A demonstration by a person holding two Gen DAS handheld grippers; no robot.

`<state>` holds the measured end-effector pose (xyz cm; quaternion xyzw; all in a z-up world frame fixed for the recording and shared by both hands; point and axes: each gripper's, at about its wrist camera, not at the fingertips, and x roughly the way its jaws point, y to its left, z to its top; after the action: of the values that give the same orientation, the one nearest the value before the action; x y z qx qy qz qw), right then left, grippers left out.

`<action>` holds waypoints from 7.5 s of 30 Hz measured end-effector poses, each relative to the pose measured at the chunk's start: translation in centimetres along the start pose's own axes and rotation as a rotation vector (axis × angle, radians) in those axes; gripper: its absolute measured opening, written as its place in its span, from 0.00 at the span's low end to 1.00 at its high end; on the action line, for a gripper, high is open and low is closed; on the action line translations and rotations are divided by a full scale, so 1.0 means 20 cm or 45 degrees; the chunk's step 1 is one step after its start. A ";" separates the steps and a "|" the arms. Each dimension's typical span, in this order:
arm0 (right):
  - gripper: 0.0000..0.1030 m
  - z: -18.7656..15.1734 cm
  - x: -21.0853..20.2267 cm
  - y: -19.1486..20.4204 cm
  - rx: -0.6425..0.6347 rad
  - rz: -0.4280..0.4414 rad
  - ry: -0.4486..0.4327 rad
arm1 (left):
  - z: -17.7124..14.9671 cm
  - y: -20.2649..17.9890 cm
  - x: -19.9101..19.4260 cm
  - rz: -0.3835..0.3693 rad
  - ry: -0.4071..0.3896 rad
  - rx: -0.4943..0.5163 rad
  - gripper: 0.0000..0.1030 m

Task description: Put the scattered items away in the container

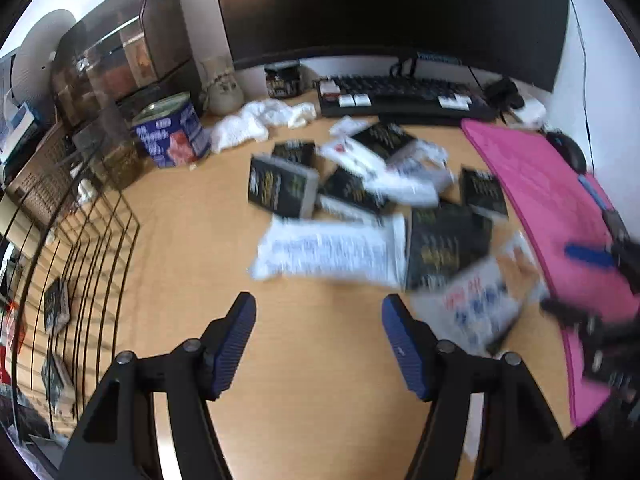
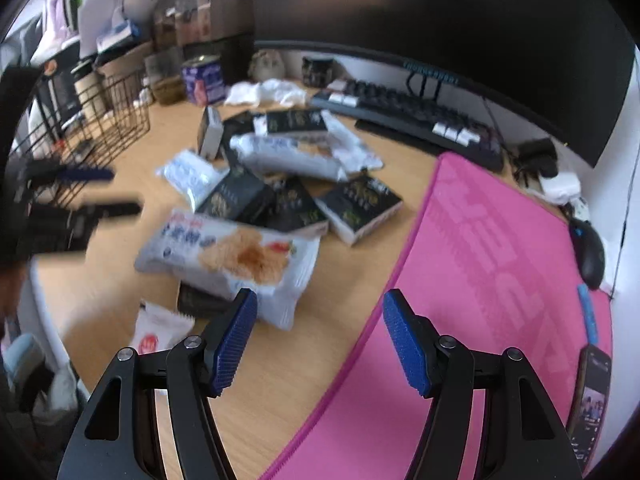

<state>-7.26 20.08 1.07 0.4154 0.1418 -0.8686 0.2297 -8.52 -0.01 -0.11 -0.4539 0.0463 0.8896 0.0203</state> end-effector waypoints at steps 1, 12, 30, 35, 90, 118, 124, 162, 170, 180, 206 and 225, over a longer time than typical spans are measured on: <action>0.63 -0.01 0.01 0.00 -0.009 0.006 0.010 | 0.02 -0.01 0.02 -0.006 0.003 0.012 0.69; 0.63 0.06 0.13 -0.08 0.051 -0.036 0.009 | -0.07 -0.20 0.09 -0.123 0.097 0.153 0.69; 0.63 -0.04 0.02 -0.14 0.088 -0.085 -0.009 | -0.01 -0.40 -0.02 -0.223 0.044 0.145 0.69; 0.63 -0.09 0.02 -0.20 0.121 -0.080 0.004 | 0.02 -0.50 0.01 -0.249 0.057 0.176 0.69; 0.63 -0.29 -0.03 -0.40 0.162 -0.103 0.046 | 0.02 -0.80 0.22 -0.275 0.175 0.233 0.39; 0.63 0.10 0.17 0.32 -0.007 0.121 0.012 | -0.24 0.12 0.00 -0.082 0.126 -0.102 0.38; 0.68 0.13 0.27 0.40 -0.003 0.093 0.050 | -0.26 0.15 0.02 -0.092 0.133 -0.110 0.38; 0.45 0.79 -0.13 1.13 -0.410 0.419 -0.278 | -0.16 0.89 -0.63 0.181 -0.245 -0.420 0.38; 0.45 0.96 0.07 1.57 -0.501 0.538 -0.196 | -0.32 1.31 -0.52 0.283 -0.166 -0.619 0.39; 0.46 0.97 0.14 1.64 -0.508 0.498 -0.194 | -0.38 1.33 -0.54 0.380 -0.169 -0.632 0.68; 0.47 0.31 -0.03 0.35 -0.190 0.161 -0.082 | -0.14 0.01 -0.18 0.002 0.000 -0.037 0.83; 0.47 0.09 0.26 -0.01 -0.034 0.111 0.083 | -0.06 -0.13 0.21 -0.091 0.170 -0.001 0.83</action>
<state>-11.44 18.00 -1.89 0.4463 0.1426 -0.8418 0.2680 -9.74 2.47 -4.35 -0.5135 0.0310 0.8561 0.0486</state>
